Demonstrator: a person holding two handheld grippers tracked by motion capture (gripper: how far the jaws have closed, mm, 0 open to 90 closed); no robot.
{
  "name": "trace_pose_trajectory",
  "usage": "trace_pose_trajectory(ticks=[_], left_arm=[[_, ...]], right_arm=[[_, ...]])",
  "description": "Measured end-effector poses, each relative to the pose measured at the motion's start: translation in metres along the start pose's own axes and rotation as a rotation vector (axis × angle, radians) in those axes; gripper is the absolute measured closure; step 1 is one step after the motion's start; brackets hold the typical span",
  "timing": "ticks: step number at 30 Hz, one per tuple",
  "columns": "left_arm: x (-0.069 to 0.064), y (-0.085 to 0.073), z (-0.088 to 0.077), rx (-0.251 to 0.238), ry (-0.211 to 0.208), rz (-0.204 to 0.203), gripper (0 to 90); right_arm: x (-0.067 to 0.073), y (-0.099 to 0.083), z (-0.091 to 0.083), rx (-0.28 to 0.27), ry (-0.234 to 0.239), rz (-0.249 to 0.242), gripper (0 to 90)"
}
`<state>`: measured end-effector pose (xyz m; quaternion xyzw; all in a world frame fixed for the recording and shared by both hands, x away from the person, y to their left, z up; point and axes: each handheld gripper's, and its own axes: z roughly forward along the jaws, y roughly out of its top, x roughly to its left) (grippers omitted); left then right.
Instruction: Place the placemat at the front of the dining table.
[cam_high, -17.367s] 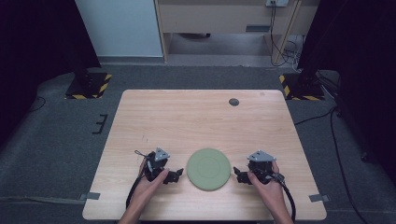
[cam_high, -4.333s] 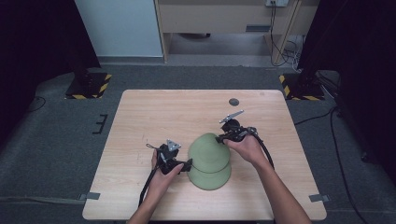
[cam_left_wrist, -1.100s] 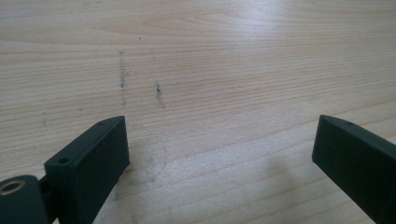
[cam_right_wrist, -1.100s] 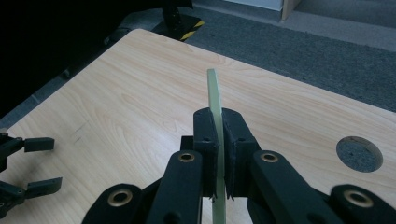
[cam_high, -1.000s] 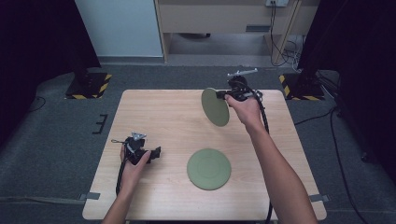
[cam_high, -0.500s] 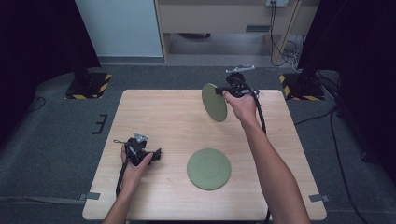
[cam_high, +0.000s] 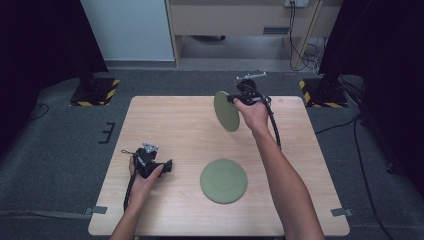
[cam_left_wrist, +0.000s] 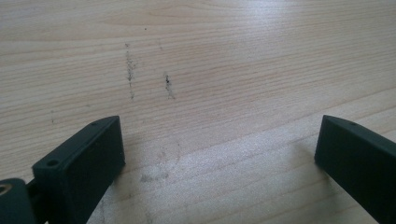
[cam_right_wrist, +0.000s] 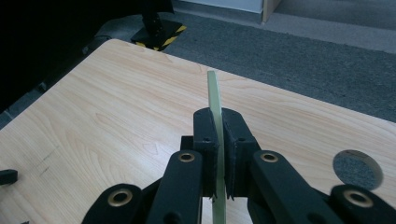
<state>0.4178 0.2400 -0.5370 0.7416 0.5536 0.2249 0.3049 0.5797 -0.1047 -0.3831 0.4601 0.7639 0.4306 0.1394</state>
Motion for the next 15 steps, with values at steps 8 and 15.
trace_pose_trajectory(ticks=[8, 15], left_arm=[[0.000, 0.000, 0.000, 0.000, -0.001, 0.002, 0.6], [0.001, -0.001, -0.001, 0.001, -0.002, 0.003, 0.6]], right_arm=[[0.006, 0.001, 0.017, -0.002, 0.004, 0.011, 85.7], [0.013, 0.003, 0.025, -0.008, 0.006, 0.014, 85.8]])
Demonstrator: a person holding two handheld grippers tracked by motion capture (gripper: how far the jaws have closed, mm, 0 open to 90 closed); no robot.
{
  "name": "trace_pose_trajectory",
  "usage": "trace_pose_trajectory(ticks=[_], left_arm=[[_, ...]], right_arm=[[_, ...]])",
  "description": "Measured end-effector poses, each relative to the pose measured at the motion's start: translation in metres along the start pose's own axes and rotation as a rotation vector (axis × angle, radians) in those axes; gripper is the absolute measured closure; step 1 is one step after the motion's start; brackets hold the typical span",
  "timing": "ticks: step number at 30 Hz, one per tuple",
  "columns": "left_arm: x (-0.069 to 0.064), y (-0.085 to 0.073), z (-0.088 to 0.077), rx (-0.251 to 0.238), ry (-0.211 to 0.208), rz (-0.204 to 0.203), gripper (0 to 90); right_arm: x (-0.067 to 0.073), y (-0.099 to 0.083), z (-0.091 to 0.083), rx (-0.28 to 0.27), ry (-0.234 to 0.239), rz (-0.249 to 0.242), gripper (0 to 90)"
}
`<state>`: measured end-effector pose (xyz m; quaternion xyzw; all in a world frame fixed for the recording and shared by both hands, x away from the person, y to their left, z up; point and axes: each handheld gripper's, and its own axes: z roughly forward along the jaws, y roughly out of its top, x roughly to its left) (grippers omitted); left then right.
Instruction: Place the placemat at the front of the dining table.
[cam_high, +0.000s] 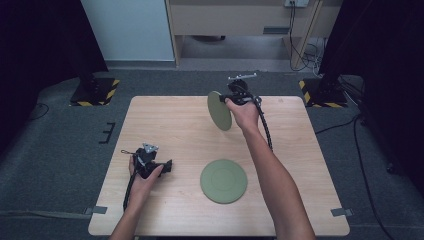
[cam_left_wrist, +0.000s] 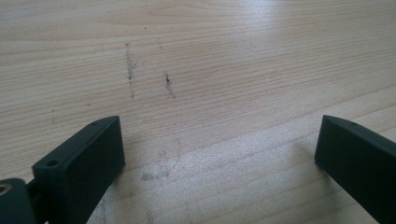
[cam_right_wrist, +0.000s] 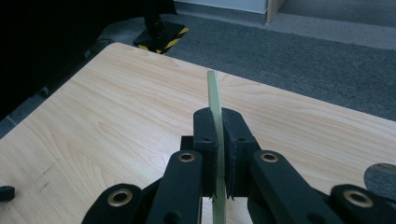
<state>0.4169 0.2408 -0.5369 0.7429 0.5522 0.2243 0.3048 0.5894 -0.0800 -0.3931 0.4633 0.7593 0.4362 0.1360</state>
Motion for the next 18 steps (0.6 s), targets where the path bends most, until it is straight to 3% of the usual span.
trace_pose_trajectory(ticks=[9, 18], left_arm=[[0.000, -0.001, -0.001, 0.000, 0.001, -0.001, 0.6], [0.000, -0.001, -0.001, 0.000, 0.002, -0.002, 0.6]], right_arm=[[0.008, 0.003, 0.009, -0.013, 0.002, 0.007, 85.8], [0.007, -0.003, 0.017, -0.006, 0.001, 0.021, 85.7]])
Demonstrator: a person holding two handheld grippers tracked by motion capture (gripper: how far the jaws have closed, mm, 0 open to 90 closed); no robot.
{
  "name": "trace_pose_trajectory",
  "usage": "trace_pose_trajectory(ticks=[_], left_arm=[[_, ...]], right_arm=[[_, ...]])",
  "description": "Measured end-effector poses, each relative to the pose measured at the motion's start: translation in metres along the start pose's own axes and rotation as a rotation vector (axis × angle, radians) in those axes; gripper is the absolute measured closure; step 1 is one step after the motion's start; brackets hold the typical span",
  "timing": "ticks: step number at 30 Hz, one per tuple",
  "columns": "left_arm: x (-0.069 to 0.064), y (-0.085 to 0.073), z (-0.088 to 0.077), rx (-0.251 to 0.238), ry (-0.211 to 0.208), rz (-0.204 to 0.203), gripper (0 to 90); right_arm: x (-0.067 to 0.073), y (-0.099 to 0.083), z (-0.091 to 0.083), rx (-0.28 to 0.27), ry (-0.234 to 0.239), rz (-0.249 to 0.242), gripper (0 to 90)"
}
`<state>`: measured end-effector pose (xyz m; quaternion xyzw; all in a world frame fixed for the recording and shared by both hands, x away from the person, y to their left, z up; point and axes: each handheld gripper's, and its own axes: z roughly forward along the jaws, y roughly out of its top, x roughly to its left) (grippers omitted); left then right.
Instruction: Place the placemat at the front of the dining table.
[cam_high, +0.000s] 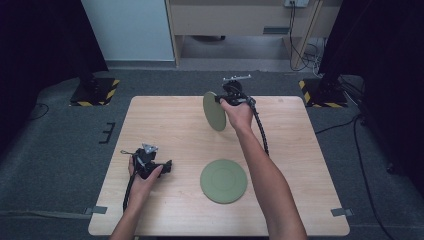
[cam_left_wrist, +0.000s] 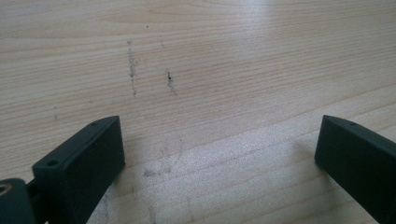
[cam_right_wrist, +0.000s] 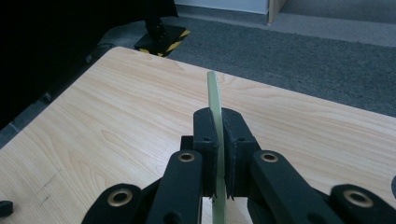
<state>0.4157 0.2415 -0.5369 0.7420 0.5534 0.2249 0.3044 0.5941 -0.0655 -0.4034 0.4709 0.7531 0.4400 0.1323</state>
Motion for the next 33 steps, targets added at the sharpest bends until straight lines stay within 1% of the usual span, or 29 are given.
trace_pose_trajectory(ticks=[2, 4, 6, 9, 13, 16, 19, 22, 28, 33], left_arm=[[0.000, 0.000, 0.000, 0.000, 0.000, 0.000, 0.5], [0.000, 0.000, 0.000, 0.000, 0.001, 0.000, 0.6], [0.000, 0.000, 0.000, 0.000, 0.001, 0.000, 0.5], [0.000, 0.000, 0.000, 0.000, 0.001, 0.000, 0.5], [0.000, 0.000, 0.000, 0.000, 0.001, -0.001, 0.5], [0.000, 0.000, 0.000, 0.000, 0.002, 0.000, 0.5], [0.000, 0.000, 0.000, 0.000, 0.002, -0.001, 0.5], [0.000, 0.000, 0.000, 0.002, 0.002, 0.001, 0.5], [0.000, 0.000, 0.000, 0.002, 0.006, 0.000, 0.4], [-0.001, 0.000, 0.000, 0.002, 0.009, -0.001, 0.3]], right_arm=[[-0.001, -0.002, 0.000, 0.005, -0.002, 0.001, 85.7], [-0.003, -0.004, 0.000, -0.004, 0.006, 0.013, 85.7], [-0.003, -0.005, -0.001, -0.004, 0.005, 0.010, 85.7], [-0.003, -0.006, -0.004, -0.001, -0.005, 0.002, 85.7], [-0.007, -0.010, -0.008, -0.007, -0.018, 0.005, 85.8], [-0.012, -0.014, -0.013, -0.006, -0.039, 0.009, 85.8], [-0.018, -0.018, -0.019, 0.006, -0.067, 0.004, 85.8], [-0.024, -0.023, -0.024, 0.015, -0.086, 0.011, 85.8], [-0.036, -0.034, -0.030, 0.025, -0.111, 0.029, 85.8], [-0.045, -0.042, -0.031, 0.041, -0.129, 0.040, 85.7]])
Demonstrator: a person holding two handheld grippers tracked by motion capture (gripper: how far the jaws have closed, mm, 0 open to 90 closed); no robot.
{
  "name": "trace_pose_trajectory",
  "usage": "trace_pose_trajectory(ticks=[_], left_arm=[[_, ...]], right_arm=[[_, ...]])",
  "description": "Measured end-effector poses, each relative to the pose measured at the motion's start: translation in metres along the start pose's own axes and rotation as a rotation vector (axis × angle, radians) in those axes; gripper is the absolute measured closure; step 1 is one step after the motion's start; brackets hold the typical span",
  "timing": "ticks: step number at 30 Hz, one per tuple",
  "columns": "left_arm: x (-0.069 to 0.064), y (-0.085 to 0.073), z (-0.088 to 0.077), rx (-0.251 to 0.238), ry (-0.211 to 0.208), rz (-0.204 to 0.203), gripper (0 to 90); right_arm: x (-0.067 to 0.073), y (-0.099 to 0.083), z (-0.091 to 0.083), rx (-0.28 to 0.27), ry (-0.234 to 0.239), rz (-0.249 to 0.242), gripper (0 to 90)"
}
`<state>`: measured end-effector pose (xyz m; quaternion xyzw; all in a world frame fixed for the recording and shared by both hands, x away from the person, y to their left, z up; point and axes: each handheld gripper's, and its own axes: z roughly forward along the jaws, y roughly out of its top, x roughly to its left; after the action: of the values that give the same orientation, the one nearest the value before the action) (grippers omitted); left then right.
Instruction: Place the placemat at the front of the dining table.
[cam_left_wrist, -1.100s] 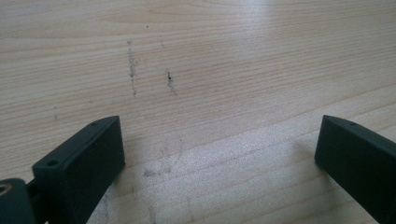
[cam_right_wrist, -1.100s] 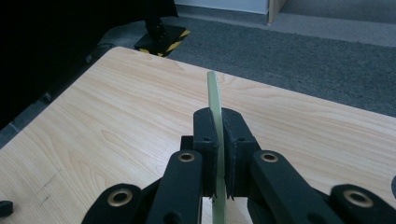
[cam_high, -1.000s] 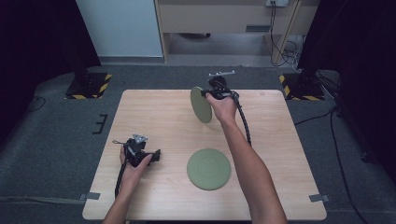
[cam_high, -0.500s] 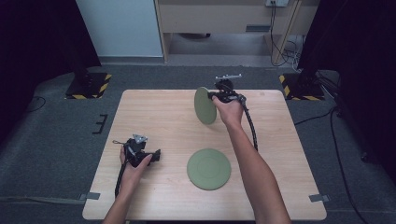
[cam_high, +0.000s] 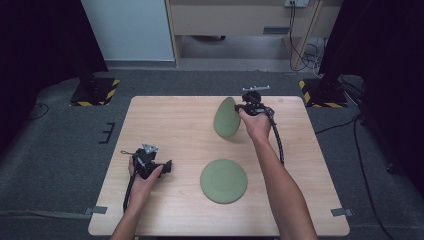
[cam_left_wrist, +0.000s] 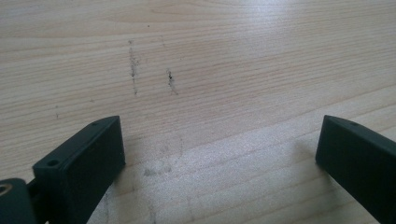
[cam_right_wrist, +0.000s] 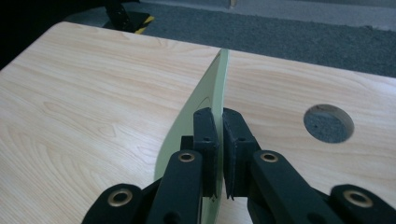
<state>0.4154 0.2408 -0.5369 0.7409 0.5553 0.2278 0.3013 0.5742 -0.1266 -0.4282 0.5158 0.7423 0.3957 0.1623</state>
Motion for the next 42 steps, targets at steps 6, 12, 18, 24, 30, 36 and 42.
trace_pose_trajectory(ticks=[6, 12, 18, 24, 30, 36, 42], left_arm=[[0.000, 0.000, 0.000, 0.000, 0.005, -0.002, 0.2], [-0.001, 0.000, 0.000, 0.000, 0.009, -0.007, 0.1], [-0.001, 0.000, 0.000, 0.000, 0.010, -0.008, 0.1], [-0.001, 0.000, 0.000, 0.000, 0.010, -0.009, 0.0], [-0.001, 0.000, 0.000, 0.001, 0.010, -0.010, 0.0], [-0.001, 0.000, 0.000, 0.001, 0.011, -0.012, 0.0], [-0.002, 0.000, 0.001, 0.002, 0.013, -0.015, 0.0]], right_arm=[[-0.009, -0.010, 0.000, 0.017, -0.013, 0.014, 85.7], [-0.015, -0.018, 0.004, 0.045, -0.038, 0.017, 85.6], [-0.023, -0.023, 0.005, 0.054, -0.040, 0.035, 85.5], [-0.031, -0.031, 0.009, 0.062, -0.043, 0.050, 85.2], [-0.039, -0.038, 0.014, 0.075, -0.050, 0.066, 84.9], [-0.044, -0.042, 0.019, 0.083, -0.049, 0.075, 84.6], [-0.052, -0.046, 0.026, 0.089, -0.049, 0.092, 83.8]])
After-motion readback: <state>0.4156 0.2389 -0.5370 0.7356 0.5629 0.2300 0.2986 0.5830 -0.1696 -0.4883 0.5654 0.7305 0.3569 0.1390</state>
